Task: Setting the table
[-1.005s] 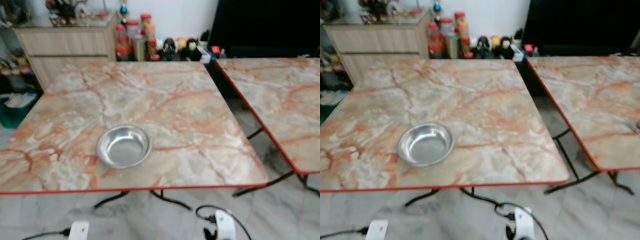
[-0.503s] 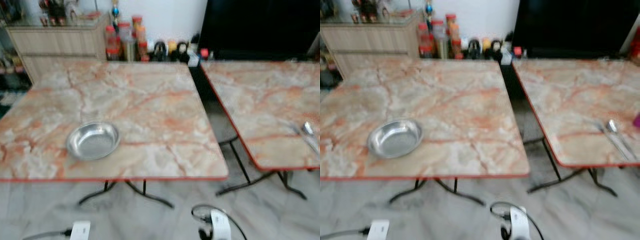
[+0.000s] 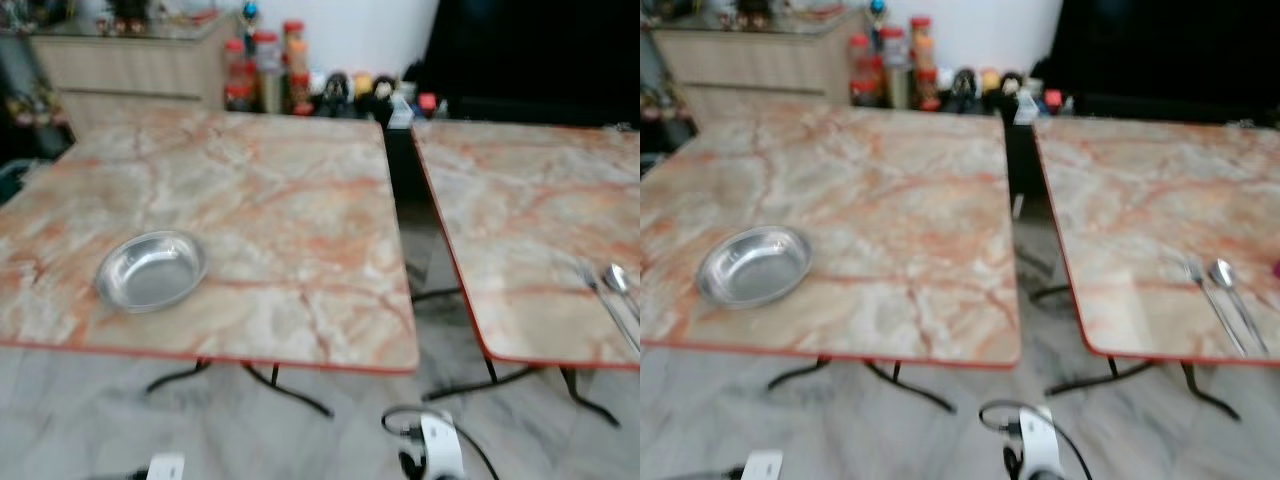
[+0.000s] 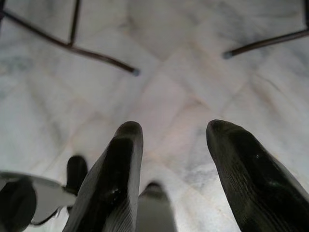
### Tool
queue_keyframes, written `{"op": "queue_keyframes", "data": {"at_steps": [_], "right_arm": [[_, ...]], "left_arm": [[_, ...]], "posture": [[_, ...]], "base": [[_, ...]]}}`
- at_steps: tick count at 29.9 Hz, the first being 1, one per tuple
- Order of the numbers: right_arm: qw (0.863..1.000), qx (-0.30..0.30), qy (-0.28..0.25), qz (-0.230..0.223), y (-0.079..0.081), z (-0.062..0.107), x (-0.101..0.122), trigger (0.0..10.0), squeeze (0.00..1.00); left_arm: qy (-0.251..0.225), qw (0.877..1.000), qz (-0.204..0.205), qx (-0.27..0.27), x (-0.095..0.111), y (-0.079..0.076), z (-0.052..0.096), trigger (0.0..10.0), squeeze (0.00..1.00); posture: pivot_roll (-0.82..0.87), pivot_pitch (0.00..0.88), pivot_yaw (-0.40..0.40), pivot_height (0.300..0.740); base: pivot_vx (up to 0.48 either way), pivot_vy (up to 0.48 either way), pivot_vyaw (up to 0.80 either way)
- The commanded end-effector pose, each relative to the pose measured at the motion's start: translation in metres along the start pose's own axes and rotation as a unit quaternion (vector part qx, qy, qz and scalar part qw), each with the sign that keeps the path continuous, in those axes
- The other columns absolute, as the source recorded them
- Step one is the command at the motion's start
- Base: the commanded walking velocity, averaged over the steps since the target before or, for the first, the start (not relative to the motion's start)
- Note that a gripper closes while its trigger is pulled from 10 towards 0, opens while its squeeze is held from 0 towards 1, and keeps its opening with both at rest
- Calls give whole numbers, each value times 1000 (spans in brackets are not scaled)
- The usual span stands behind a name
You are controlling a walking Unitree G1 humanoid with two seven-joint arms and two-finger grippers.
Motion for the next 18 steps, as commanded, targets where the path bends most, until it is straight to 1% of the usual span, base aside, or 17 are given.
{"op": "queue_keyframes", "data": {"at_steps": [1, 5, 12, 14, 18], "right_arm": [[1000, -17, 9, -10, -12, 2, -6, 10000, 0], [1000, -21, 11, -12, -14, 2, -6, 10000, 0], [1000, -21, 11, -12, -14, 2, -5, 10000, 0], [1000, -22, 11, -13, -15, 2, -4, 10000, 0], [1000, -22, 10, -14, -15, 2, -4, 10000, 0]], "left_arm": [[-6, 1000, -3, -11, 6, -10, 0, 10000, 0], [-8, 1000, 2, -12, 8, -11, -1, 10000, 0], [-7, 1000, 3, -15, 6, -11, 0, 10000, 0], [1, 1000, 4, -16, -1, -10, 0, 10000, 0], [5, 1000, 3, -15, -4, -9, 0, 10000, 0]], "posture": [[-25, 0, -35, 740], [-20, 0, -41, 740], [-21, 0, -45, 740], [-20, 0, -46, 740], [-20, 0, -48, 740]], "base": [[420, 0, 0], [420, 0, 0], [358, -312, 0], [0, -461, 0], [0, -473, 0]]}}
Point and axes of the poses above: a point about 5 cm out from each wrist's last joint towards the gripper, its own z axis pointing back from the gripper into the wrist, its own x axis along the axis of the wrist's last joint, y = z × x, the point moved 2 cm from there along -z, pointing out of the wrist towards the gripper, and after that the axes turned 10 degrees about z, right-handed, at the moved point
